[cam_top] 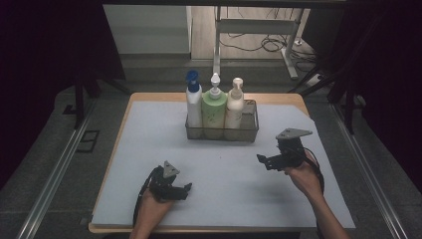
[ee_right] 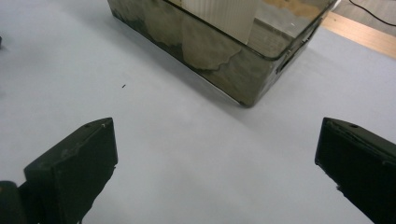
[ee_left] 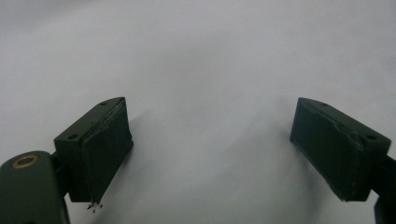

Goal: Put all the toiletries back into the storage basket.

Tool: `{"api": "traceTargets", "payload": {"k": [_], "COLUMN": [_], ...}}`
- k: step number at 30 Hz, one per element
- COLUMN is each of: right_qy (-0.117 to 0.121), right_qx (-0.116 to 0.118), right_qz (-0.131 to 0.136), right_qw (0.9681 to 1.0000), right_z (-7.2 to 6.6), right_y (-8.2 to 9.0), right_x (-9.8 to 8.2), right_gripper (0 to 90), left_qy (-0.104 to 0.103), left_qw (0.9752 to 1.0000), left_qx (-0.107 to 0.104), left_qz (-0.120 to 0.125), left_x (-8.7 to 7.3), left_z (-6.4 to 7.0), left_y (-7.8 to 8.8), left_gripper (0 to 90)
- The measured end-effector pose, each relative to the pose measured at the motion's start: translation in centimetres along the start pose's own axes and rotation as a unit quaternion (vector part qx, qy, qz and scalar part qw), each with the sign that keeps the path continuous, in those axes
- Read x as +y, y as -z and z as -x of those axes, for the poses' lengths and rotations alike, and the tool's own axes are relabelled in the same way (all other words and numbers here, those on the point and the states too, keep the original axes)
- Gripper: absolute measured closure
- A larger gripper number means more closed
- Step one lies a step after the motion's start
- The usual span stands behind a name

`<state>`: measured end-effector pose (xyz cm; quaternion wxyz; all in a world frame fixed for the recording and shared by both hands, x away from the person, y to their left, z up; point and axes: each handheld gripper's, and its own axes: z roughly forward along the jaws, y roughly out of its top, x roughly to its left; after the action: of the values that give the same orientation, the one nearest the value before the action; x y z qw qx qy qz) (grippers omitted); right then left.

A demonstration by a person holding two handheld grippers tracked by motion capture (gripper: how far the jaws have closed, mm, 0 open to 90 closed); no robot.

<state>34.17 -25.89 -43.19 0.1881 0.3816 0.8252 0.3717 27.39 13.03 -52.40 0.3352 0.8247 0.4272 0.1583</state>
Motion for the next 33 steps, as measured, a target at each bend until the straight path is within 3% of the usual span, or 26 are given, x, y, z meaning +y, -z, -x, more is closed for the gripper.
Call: {"api": "traceTargets", "payload": {"k": [7,17,22,33], "right_qy": [-0.006,-0.018,-0.032,-0.048], "right_qx": [-0.001,-0.008,-0.008,-0.008], "right_qz": [-0.002,-0.003,-0.008,-0.048], "right_qw": [1.0000,0.9998,0.9994,0.9977], "right_z": [0.1,0.1,0.5,1.1], "right_y": [1.0,1.4,1.0,-0.8], "right_x": [-1.9,-5.8,-7.7,-11.1], "right_gripper": [0.0,0.0,0.0,0.0], "left_qy": [0.000,0.000,0.000,-0.001], "left_qw": [1.0000,1.0000,1.0000,1.0000], "left_qx": [0.000,0.000,0.000,0.000], "left_qz": [0.000,0.000,0.000,0.000], "left_x": [0.0,0.0,0.0,0.0], "left_z": [0.0,0.0,0.0,0.0], "left_y": [0.0,0.0,0.0,0.0], "left_gripper": [12.0,12.0,12.0,12.1]}}
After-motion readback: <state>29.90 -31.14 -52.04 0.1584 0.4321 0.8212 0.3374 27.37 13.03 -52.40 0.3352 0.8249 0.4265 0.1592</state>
